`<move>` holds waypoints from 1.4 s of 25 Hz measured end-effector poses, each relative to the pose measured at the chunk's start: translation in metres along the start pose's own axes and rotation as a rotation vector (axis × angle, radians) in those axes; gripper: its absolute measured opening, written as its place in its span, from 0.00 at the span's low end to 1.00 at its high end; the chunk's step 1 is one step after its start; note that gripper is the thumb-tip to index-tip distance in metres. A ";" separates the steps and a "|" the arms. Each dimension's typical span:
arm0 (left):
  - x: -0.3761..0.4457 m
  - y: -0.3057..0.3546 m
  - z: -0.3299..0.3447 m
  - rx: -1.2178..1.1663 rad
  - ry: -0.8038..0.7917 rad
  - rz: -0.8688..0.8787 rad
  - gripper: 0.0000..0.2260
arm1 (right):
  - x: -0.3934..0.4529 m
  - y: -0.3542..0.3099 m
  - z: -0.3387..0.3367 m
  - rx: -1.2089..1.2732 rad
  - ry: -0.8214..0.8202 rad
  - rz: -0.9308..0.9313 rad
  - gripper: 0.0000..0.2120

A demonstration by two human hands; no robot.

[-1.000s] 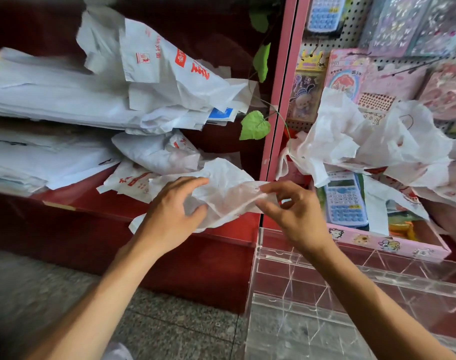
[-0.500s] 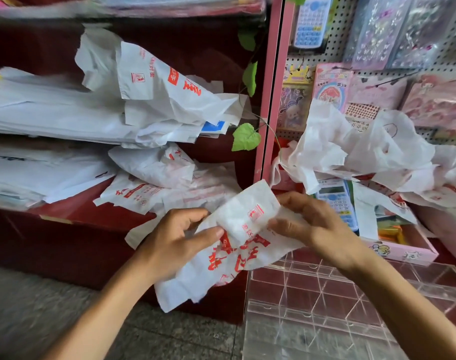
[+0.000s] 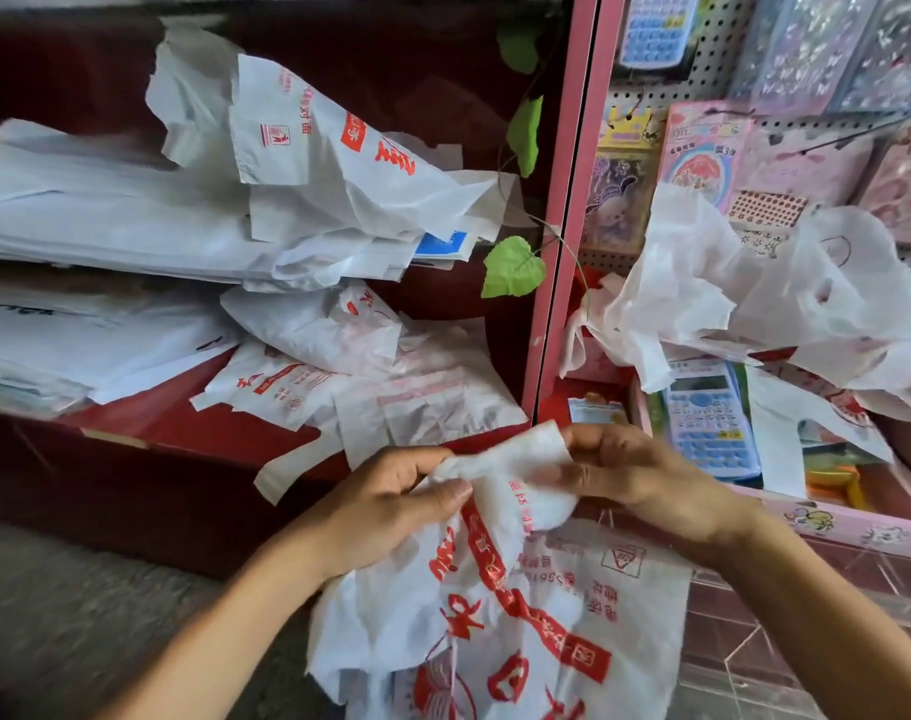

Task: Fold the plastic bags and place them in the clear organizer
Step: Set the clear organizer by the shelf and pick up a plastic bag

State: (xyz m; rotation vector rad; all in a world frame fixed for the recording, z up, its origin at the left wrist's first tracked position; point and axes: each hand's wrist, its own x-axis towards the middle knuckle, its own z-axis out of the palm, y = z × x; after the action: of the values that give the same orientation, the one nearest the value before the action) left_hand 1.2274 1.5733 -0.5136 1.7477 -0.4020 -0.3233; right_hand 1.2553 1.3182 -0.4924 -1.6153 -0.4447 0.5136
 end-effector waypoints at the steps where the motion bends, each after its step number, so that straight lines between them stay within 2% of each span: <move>1: 0.001 -0.003 0.000 -0.013 0.017 -0.010 0.11 | 0.004 0.008 -0.002 0.061 0.050 0.033 0.11; 4: 0.002 -0.010 -0.006 -0.012 0.036 -0.066 0.10 | 0.014 0.026 -0.005 0.046 0.202 0.041 0.06; 6: 0.002 -0.016 -0.017 -0.029 0.083 -0.132 0.13 | 0.016 0.031 -0.012 -0.037 0.377 -0.024 0.07; 9: 0.000 -0.028 -0.031 0.028 0.023 -0.142 0.25 | 0.004 0.027 -0.031 -0.110 0.581 -0.107 0.10; 13: 0.001 -0.031 -0.030 0.100 -0.012 -0.127 0.24 | -0.015 0.029 -0.050 -0.110 0.746 -0.094 0.14; 16: 0.002 -0.031 -0.026 0.056 0.022 -0.139 0.19 | -0.022 0.029 -0.058 -0.108 0.796 -0.069 0.16; 18: 0.005 -0.036 -0.028 0.169 0.151 -0.149 0.17 | -0.026 0.028 -0.060 -0.071 0.802 -0.039 0.15; 20: 0.006 -0.040 -0.031 0.236 0.211 -0.209 0.17 | -0.028 0.028 -0.060 0.020 0.782 -0.056 0.12; 23: 0.004 -0.040 -0.030 0.123 0.157 -0.276 0.13 | -0.029 0.024 -0.057 0.189 0.724 -0.106 0.09; 27: 0.002 -0.041 -0.027 0.045 0.038 -0.259 0.15 | -0.031 0.024 -0.052 0.296 0.683 -0.101 0.09; 30: 0.004 -0.039 -0.025 0.081 0.116 -0.201 0.11 | -0.030 0.022 -0.050 0.385 0.685 -0.128 0.09; 33: 0.008 -0.036 -0.027 -0.322 0.296 -0.020 0.16 | -0.030 0.020 -0.053 0.421 0.702 -0.073 0.11; 35: 0.007 -0.030 -0.031 -0.522 0.329 0.078 0.17 | -0.031 0.021 -0.058 0.456 0.730 -0.050 0.09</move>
State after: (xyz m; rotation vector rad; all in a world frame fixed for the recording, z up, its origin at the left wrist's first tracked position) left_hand 1.2495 1.6035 -0.5360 1.2392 -0.1276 -0.0686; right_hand 1.2623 1.2512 -0.5063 -1.2321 0.1750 -0.0398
